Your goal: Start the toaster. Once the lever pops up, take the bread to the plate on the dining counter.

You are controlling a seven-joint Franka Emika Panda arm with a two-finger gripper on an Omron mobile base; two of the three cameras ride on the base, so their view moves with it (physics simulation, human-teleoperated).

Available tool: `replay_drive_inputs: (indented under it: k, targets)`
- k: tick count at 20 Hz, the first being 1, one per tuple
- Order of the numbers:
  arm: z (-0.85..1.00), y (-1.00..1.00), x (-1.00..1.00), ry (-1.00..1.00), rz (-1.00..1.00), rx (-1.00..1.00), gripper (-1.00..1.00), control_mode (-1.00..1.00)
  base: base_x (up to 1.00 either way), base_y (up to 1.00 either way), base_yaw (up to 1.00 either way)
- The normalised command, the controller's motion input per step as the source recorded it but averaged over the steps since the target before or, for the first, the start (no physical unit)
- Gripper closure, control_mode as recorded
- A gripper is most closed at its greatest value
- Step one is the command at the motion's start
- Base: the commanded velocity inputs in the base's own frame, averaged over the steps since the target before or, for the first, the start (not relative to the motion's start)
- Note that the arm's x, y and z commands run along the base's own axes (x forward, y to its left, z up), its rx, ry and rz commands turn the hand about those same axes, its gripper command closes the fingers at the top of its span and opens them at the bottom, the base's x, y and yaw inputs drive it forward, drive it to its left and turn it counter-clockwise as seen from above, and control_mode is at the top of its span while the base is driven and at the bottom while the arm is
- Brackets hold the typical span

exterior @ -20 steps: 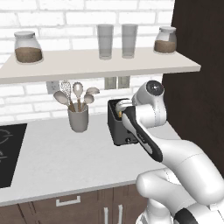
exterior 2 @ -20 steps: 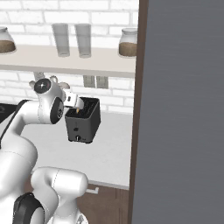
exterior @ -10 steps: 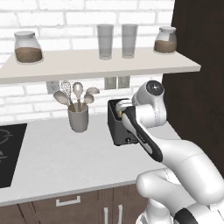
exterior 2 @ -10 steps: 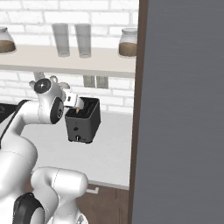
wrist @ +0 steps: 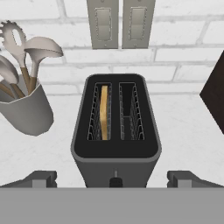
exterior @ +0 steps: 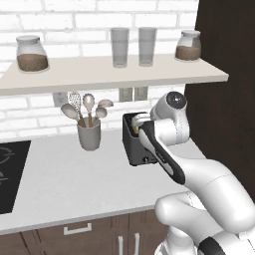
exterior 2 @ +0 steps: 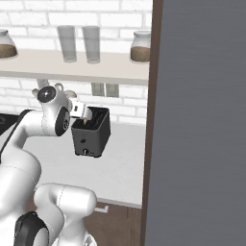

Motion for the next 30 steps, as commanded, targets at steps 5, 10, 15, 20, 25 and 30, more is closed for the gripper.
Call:
replay_drive_inputs:
  k: [5, 10, 15, 20, 25, 30]
  targets:
    - [0.0, 0.0, 0.0, 0.0, 0.0, 0.0, -1.0, -1.0, 0.0, 0.0, 0.0]
    - [0.0, 0.0, 0.0, 0.0, 0.0, 0.0, -1.0, -1.0, 0.0, 0.0, 0.0]
    - [0.0, 0.0, 0.0, 0.0, 0.0, 0.0, -1.0, -1.0, 0.0, 0.0, 0.0]
    - [0.0, 0.0, 0.0, 0.0, 0.0, 0.0, -1.0, -1.0, 0.0, 0.0, 0.0]
    - [0.0, 0.0, 0.0, 0.0, 0.0, 0.0, -1.0, -1.0, 0.0, 0.0, 0.0]
    - [0.0, 0.0, 0.0, 0.0, 0.0, 0.0, -1.0, -1.0, 0.0, 0.0, 0.0]
